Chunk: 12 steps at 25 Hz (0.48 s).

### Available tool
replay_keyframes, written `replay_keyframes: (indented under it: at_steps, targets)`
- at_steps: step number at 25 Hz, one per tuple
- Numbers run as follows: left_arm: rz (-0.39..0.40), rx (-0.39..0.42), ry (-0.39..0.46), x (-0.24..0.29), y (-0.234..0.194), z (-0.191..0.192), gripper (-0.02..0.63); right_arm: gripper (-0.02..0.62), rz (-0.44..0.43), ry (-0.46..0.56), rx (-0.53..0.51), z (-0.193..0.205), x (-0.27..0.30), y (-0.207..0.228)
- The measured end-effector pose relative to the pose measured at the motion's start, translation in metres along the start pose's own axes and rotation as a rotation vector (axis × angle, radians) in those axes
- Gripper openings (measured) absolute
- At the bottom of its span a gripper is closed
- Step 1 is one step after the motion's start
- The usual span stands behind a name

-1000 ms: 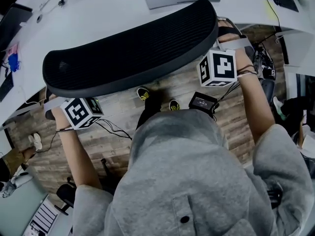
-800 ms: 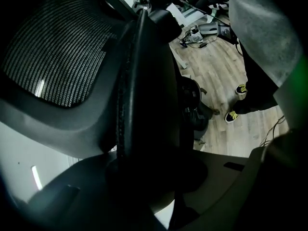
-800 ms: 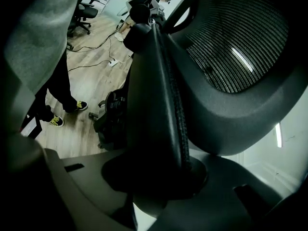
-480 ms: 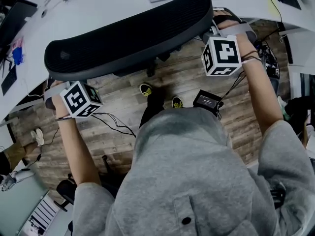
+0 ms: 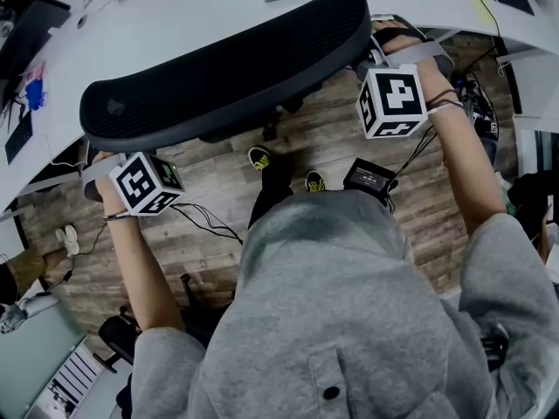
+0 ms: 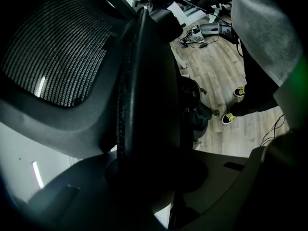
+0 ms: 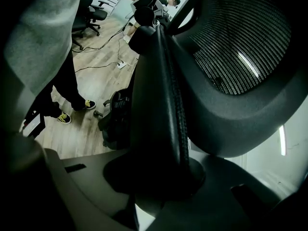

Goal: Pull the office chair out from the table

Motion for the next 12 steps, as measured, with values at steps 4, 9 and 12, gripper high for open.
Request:
replay_keyframes:
  at_steps: [4,9,12]
  targets:
    - [0.001,0.002,-0.001,-0.006,0.006,-0.004,0.101,0.094,-0.023,-0.002,-0.014,0.003,-0.008,-0.008]
    - [0.006,-0.007,-0.009,-0.017,0.013,-0.014,0.100,0.084,-0.044,0.002,-0.031,0.010,-0.014,-0.012]
    - [0.002,-0.016,-0.010,-0.025,0.020,-0.026,0.100,0.084,-0.044,0.002,-0.037,0.020,-0.021,-0.016]
Point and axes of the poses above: the fingertips, and each gripper's own axes: x forward along the fingers, y to its right, z out of its underside, the point moved 3 cm from there along -x, backward along the fingers, and after that the axes turned 8 degrees about x, right-handed, at the moved point
